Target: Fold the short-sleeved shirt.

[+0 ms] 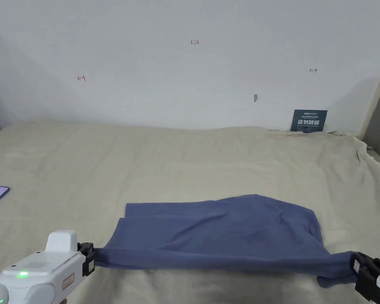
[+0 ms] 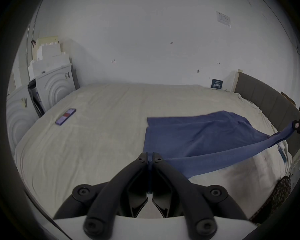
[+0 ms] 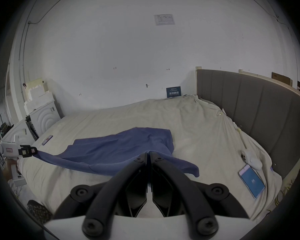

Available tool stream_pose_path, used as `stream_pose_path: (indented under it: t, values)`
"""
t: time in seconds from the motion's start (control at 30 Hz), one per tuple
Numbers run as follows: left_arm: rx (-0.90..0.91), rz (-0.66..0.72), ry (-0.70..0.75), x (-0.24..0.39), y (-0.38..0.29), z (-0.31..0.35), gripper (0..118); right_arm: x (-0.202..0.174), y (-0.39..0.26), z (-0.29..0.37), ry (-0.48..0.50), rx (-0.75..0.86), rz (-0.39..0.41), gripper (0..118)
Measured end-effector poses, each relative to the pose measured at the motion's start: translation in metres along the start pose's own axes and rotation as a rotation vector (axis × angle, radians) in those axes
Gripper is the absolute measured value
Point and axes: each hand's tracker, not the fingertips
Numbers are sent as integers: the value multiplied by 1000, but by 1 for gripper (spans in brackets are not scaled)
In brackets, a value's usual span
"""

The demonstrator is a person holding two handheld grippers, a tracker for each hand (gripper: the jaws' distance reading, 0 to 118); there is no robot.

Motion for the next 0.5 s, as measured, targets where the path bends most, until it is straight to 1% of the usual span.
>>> stream_pose_path:
  t: [0.1,0.2,0.37,0.47,0.5]
  values:
    - [-38,23,-10,-5,-22,12,0,-3,-18,22,-2,-19,13,0]
    - [-65,68,-25,-13,-45,23,0,-5,-37,38,-12,-43,10,0]
    - [-114,61,-13,-17,-80,29,0,-4,-68,53,-34,-98,-6,0]
    - [-137,57,-1,-14,-97,27,0,-2,-87,50,-39,-155,-39,0]
    - [-147,46,6,-13,-103,24,0,-2,-94,47,-48,-170,-38,0]
